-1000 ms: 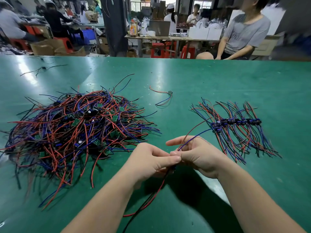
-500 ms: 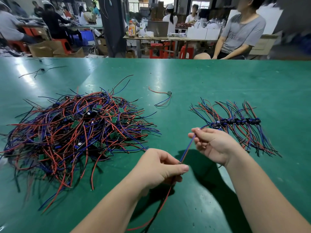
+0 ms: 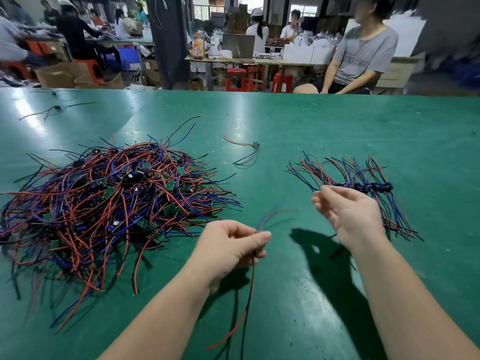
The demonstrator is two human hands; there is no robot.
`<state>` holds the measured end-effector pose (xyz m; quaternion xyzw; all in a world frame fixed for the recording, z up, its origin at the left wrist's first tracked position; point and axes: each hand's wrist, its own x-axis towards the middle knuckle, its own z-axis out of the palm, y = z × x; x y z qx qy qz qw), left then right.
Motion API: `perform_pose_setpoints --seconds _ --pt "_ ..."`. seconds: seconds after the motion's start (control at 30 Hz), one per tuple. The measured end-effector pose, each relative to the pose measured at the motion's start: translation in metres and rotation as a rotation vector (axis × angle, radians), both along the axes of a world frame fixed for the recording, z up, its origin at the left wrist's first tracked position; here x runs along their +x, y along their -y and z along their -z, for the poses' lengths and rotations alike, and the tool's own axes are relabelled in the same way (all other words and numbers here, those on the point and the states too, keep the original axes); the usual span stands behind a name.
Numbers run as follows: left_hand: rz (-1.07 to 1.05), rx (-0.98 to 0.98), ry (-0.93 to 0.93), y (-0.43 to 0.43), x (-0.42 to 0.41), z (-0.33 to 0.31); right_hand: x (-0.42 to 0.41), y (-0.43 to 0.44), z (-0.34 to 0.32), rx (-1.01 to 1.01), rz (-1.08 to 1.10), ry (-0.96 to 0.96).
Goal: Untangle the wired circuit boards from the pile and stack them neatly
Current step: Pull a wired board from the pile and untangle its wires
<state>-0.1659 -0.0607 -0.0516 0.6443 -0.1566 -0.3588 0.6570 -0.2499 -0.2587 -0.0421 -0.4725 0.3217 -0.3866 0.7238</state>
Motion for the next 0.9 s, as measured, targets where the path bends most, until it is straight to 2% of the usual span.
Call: perform_pose_setpoints --seconds 0.1,0.17,0.23,0.27,0.4,0.53,0.63,0.7,0.73,0.8,0.87,0.9 --pt "-0.172 -0.067 -0.036 0.001 0.007 0.004 0.009 -0.034 0.002 -0.233 -0.272 -0.245" --pt "-0.183 -0.062 0.003 0.002 0.007 0.007 0.014 -0.057 0.006 -0.472 -0.46 -0.415" --pt "-0.134 -0.039 0.06 0.003 0.005 0.007 0.016 -0.069 0.01 -0.793 -0.494 -0.605" --pt "-0.105 -0.038 0.069 0.003 0.003 0.007 0.016 -0.072 0.009 -0.872 -0.453 -0.643" --pt "0.044 -0.121 0.038 0.004 0.0 0.002 0.013 -0.065 0.003 -0.749 -0.359 -0.529" --pt "0.163 -0.09 0.139 0.003 -0.004 0.002 0.015 -0.057 -0.013 -0.548 -0.292 -0.3" --pt "0.175 -0.092 0.179 -0.001 0.0 0.001 0.012 -0.023 -0.038 -0.566 -0.036 -0.138" --pt "0.121 -0.079 0.232 -0.002 0.004 0.0 0.007 0.006 -0.048 -0.629 0.166 -0.1" --pt "0.071 -0.047 0.316 -0.004 0.006 0.001 0.006 0.02 -0.048 -0.665 0.235 -0.135" --pt "-0.024 0.106 0.692 -0.007 0.011 0.004 0.006 0.044 -0.034 -0.715 0.286 -0.33" --pt "-0.041 0.242 1.042 -0.009 0.015 0.008 0.007 0.063 -0.011 -0.774 0.238 -0.664" --pt "-0.025 0.256 1.118 -0.009 0.017 0.008 0.007 0.069 -0.001 -0.811 0.204 -0.829"
